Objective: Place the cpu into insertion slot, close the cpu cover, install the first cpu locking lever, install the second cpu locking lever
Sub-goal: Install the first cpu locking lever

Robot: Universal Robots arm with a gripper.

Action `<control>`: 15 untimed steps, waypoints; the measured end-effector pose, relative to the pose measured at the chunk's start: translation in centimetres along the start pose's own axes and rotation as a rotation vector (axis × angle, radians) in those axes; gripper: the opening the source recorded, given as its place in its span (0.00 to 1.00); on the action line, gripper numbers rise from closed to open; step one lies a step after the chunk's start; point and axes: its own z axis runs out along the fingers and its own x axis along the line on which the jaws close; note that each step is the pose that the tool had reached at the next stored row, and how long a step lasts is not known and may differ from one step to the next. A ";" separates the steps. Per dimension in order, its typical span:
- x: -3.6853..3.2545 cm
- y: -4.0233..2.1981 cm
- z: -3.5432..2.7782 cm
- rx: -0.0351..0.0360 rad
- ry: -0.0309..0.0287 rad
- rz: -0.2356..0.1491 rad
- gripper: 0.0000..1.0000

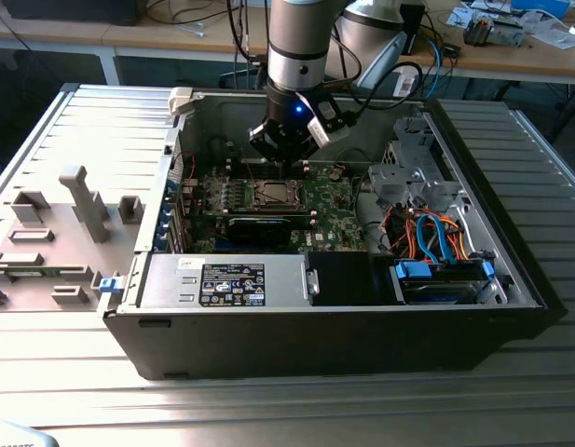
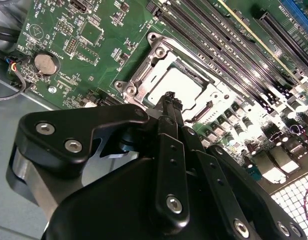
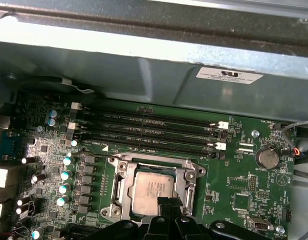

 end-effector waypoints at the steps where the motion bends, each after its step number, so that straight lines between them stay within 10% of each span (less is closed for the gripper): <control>1: -0.01 0.02 -0.01 0.0003 0.0001 0.000 0.11; 15: 0.08 0.19 -0.01 0.0002 0.0000 0.000 0.11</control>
